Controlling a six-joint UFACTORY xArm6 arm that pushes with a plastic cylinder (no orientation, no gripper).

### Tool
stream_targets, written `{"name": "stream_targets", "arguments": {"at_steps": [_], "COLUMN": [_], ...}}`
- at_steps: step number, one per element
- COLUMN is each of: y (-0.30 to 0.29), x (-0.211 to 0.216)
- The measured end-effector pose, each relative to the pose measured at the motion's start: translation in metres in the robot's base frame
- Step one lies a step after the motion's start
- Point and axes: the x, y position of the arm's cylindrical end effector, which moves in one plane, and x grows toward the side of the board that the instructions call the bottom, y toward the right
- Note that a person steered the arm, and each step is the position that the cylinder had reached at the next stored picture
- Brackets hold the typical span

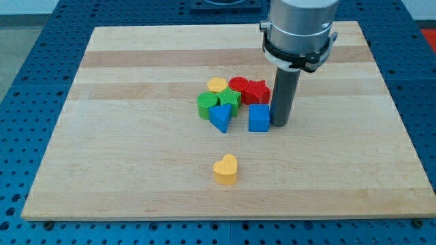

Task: Move the blue cube into the group blocks

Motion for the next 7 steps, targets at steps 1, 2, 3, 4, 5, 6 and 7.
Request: {"name": "stream_targets", "arguments": {"at_steps": [1, 2, 3, 4, 5, 6, 7], "y": [-0.003, -0.009, -0.011, -0.011, -0.011, -0.012, -0.014], "x": [0.0, 0.0, 0.0, 0.0, 0.0, 0.0, 0.0]}}
